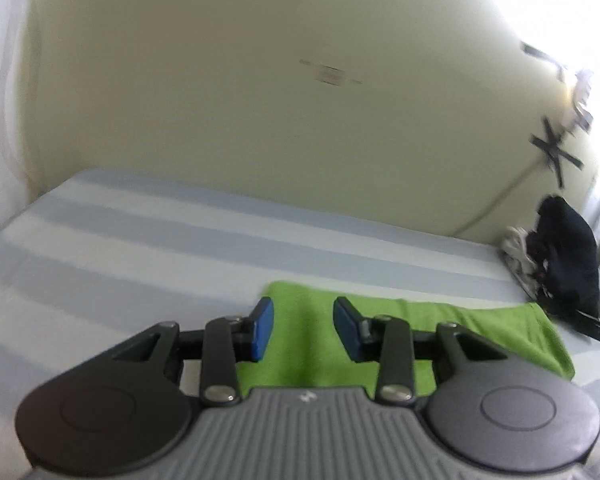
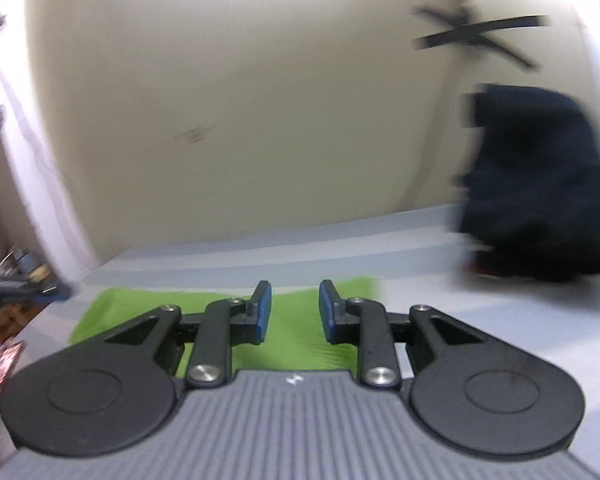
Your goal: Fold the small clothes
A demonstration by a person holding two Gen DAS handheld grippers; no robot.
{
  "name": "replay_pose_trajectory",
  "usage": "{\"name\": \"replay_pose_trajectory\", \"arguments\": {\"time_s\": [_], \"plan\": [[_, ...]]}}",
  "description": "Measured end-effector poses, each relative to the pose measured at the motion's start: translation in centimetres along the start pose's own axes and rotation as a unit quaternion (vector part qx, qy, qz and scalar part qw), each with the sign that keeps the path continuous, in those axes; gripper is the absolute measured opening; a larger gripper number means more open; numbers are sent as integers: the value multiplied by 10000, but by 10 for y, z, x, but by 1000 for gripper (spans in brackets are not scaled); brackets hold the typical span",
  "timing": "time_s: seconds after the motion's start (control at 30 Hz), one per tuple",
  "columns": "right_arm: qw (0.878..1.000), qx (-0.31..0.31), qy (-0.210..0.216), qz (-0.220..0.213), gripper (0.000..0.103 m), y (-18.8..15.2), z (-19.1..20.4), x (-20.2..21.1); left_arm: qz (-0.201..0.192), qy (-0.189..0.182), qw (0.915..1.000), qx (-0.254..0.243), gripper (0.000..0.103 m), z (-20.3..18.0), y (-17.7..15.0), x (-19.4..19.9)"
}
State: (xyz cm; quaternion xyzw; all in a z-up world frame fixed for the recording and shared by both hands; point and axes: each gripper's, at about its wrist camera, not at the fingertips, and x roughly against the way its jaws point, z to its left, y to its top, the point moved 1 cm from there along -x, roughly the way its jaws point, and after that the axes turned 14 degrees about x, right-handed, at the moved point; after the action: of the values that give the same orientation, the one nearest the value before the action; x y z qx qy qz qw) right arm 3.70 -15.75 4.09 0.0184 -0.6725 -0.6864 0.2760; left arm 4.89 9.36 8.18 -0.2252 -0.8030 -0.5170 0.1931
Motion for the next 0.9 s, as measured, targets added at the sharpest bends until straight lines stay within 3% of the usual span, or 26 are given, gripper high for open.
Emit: {"name": "replay_pose_trajectory", "arguments": {"time_s": [0.1,0.2,0.3,0.4,0.5,0.53,0.67,0.77,0.83,0.9], "plan": [[9988,204,377,216,29,4,24,-37,290,40,9994,-183,34,-15,-10,-34],[9932,231,508,1020,27,-13,30,-74,467,510,9966,-458,35,-12,-26,-65],[9933,366,533,958,19,-26,23,-69,302,560,9951,-751,37,-12,-37,-61],[9937,-81,537,982,19,-24,3,-49,419,609,9949,-681,36,-16,-34,-54],[9940,-728,430,697,30,-29,-32,-13,482,21,9987,-148,37,-17,-23,-42],[9933,-955,330,568,40,-30,-45,0,494,-223,9985,-13,38,-19,-21,-37],[9822,-1833,40,420,64,-46,-87,34,867,-992,9911,170,38,-39,-23,-40],[9708,-2265,170,769,64,-60,-103,35,1299,-1462,9806,95,38,-62,-38,-49],[9655,-2366,330,1038,62,-68,-103,28,1495,-1499,9773,-36,38,-72,-48,-63],[9661,-2348,449,973,61,-67,-99,27,1641,-1390,9765,-117,37,-74,-56,-73]]}}
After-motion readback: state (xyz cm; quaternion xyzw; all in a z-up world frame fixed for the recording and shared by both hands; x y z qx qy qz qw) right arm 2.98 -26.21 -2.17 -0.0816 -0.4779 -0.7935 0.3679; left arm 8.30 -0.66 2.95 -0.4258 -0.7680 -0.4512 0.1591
